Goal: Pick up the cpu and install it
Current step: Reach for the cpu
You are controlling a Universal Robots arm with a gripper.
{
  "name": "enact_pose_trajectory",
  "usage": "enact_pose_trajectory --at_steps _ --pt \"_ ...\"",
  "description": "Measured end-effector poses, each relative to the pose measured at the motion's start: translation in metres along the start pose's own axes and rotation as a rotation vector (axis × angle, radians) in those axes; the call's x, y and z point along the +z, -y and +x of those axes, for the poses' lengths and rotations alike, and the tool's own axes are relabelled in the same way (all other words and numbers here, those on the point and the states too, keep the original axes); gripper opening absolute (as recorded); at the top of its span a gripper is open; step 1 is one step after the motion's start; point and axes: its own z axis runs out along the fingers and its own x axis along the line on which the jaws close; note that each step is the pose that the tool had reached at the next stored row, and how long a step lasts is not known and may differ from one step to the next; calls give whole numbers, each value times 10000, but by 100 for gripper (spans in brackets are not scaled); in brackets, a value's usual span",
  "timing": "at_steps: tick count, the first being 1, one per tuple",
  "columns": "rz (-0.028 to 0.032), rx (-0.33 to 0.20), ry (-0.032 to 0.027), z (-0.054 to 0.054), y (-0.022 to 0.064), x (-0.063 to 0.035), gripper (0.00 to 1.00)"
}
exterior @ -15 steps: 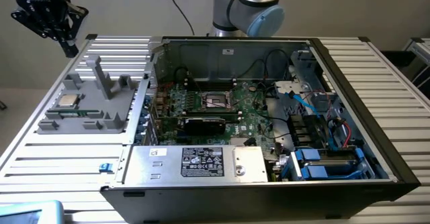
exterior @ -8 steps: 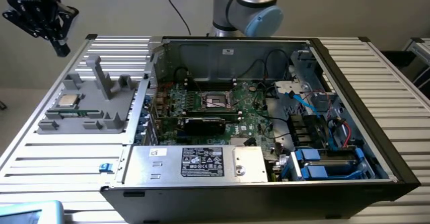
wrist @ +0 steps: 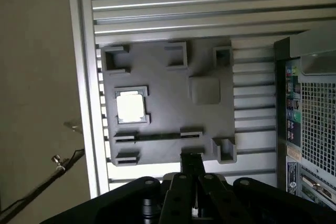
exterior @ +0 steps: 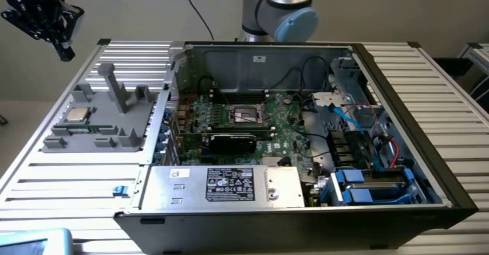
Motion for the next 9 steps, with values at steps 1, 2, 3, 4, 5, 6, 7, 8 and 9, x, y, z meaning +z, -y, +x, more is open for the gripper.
enact_pose_trajectory --at_steps 1,2,3,4,5,6,7,8,9 --pt "1 1 0 46 -14 4 11" --pt "1 1 1 94 -24 8 11" --pt "1 0 1 139 -32 13 11" --pt "1 0 1 188 -36 17 11" --pt "1 0 0 233 -37 21 11" --pt "0 0 1 278 -35 25 11" --pt "-3 1 0 323 -33 28 11" --pt "-14 1 -1 368 -30 33 11" --pt "-32 2 -2 413 -27 39 11"
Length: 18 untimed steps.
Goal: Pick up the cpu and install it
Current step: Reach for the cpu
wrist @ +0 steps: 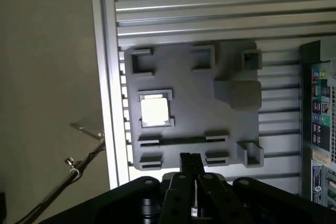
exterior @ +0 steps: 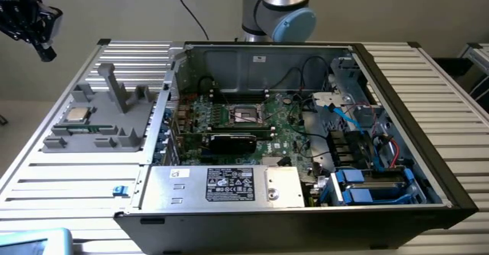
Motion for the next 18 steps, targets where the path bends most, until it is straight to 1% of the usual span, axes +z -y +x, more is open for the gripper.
enact_pose_trajectory --at_steps 2,4,9,12,13,16,18 --pt "-31 0 -2 93 1 16 11" --pt "-40 0 -3 167 -22 35 11" --pt "-99 2 -6 249 -126 82 11" --pt "-129 2 -9 334 -153 104 11" --pt "-144 4 -10 345 -156 110 11" --pt "-227 4 -18 346 -165 129 11" --pt "-271 6 -21 348 -173 145 11"
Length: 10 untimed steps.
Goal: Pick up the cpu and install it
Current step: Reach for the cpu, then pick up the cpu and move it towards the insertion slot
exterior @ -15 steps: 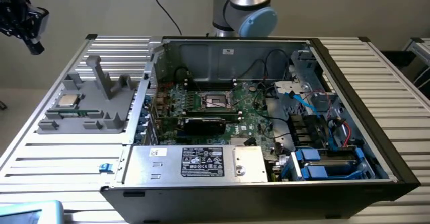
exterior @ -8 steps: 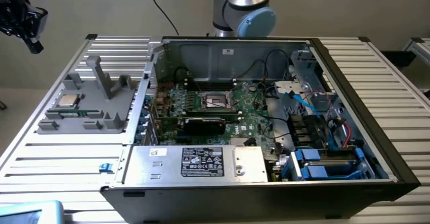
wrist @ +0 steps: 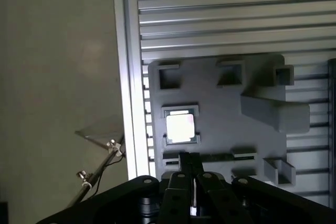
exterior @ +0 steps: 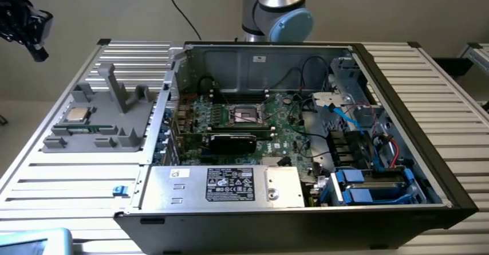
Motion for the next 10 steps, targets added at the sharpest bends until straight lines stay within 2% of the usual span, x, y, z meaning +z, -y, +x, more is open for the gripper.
enact_pose_trajectory --at_steps 10 --pt "-1 0 -5 0 -3 6 11"
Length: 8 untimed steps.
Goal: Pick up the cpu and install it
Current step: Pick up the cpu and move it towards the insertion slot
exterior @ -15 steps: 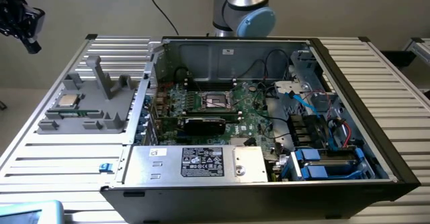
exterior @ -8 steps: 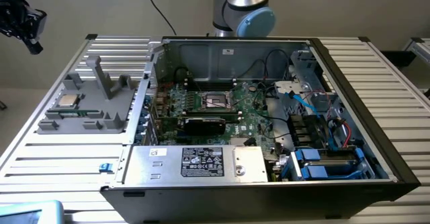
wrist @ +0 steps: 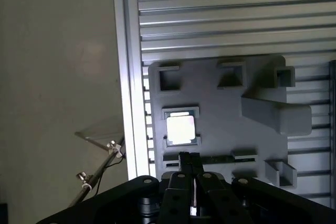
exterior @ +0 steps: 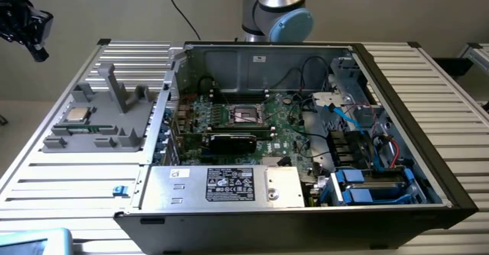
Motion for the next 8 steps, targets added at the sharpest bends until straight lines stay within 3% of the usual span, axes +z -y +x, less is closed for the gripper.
enact_pose_trajectory --at_steps 7,8 --pt "0 0 0 0 0 0 11" --pt "0 0 0 0 0 0 18"
